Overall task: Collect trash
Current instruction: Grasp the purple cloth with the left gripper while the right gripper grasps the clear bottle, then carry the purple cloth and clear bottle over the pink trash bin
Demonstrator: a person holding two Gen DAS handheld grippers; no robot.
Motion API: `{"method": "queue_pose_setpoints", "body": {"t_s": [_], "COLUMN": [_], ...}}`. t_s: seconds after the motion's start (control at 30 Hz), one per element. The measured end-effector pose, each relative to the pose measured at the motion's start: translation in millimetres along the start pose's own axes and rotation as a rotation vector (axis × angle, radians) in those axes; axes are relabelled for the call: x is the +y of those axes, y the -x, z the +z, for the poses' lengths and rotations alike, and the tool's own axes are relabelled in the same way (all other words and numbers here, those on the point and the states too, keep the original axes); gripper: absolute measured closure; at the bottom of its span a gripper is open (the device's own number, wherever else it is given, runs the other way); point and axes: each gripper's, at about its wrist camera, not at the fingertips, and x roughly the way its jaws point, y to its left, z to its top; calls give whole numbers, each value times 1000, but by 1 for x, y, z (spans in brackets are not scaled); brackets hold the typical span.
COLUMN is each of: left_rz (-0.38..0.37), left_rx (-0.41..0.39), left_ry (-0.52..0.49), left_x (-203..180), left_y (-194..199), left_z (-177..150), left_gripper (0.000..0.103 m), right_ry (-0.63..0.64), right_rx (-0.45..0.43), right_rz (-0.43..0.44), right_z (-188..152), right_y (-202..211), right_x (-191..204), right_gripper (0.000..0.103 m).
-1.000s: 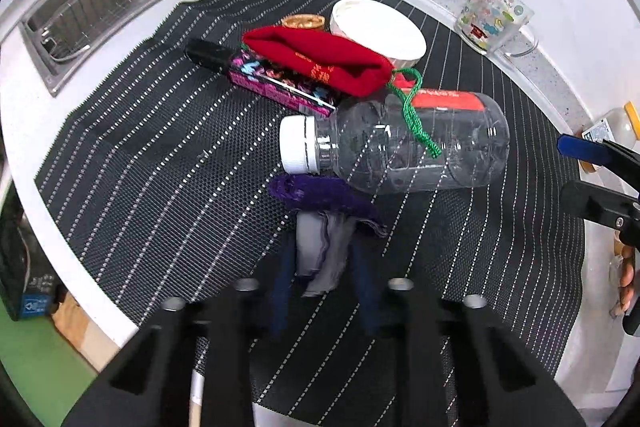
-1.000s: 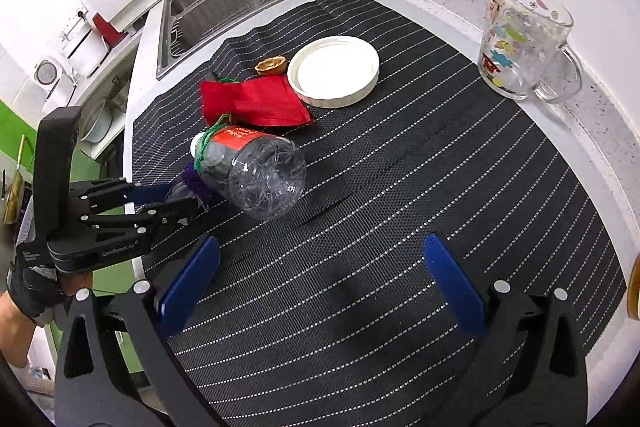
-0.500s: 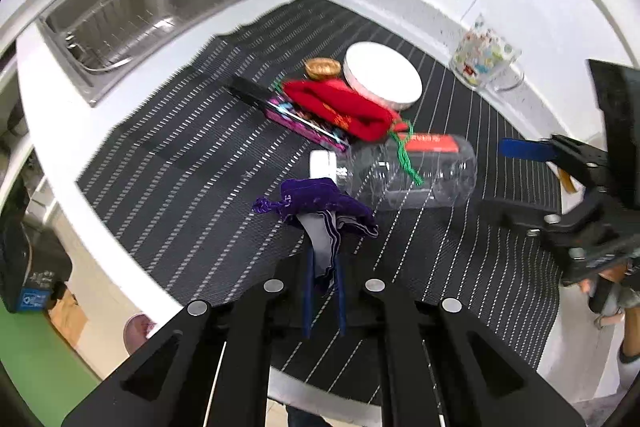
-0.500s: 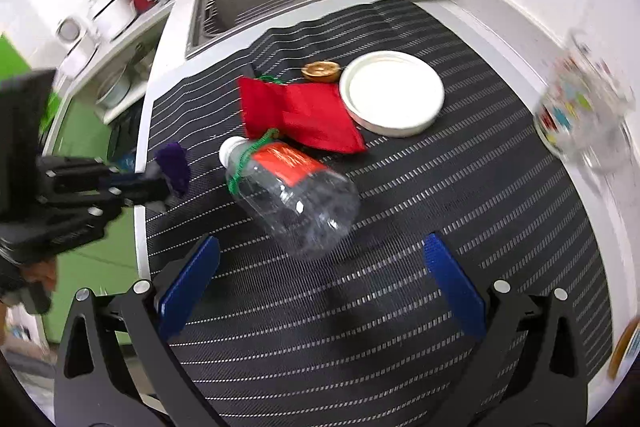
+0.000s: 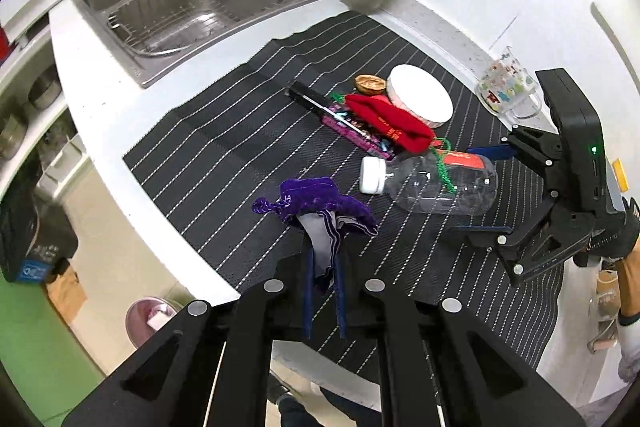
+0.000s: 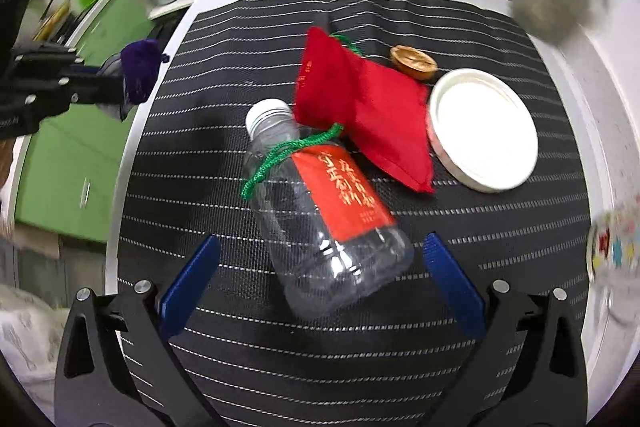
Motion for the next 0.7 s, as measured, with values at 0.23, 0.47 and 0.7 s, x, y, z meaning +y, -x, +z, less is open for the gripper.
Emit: {"method": "queue_pose_setpoints", "body": {"t_s": [0.23, 0.47, 0.7], "left_rz": [2, -7, -16], "left_rx": [3, -2, -37], "left_ry": [17, 15, 1], "left_x": [2, -3, -14], "left_y": [-1, 3, 22], "left_z": [-4, -8, -15], "left_gripper": [94, 94, 94], "right_ry": [41, 15, -66], "right_rx": [20, -29, -128], "right_rz": [19, 38, 33], "right_z": [0, -5, -23], "right_y": [-9, 11, 53], "right_x": [1, 9, 20], "right_gripper": [35, 37, 41]}}
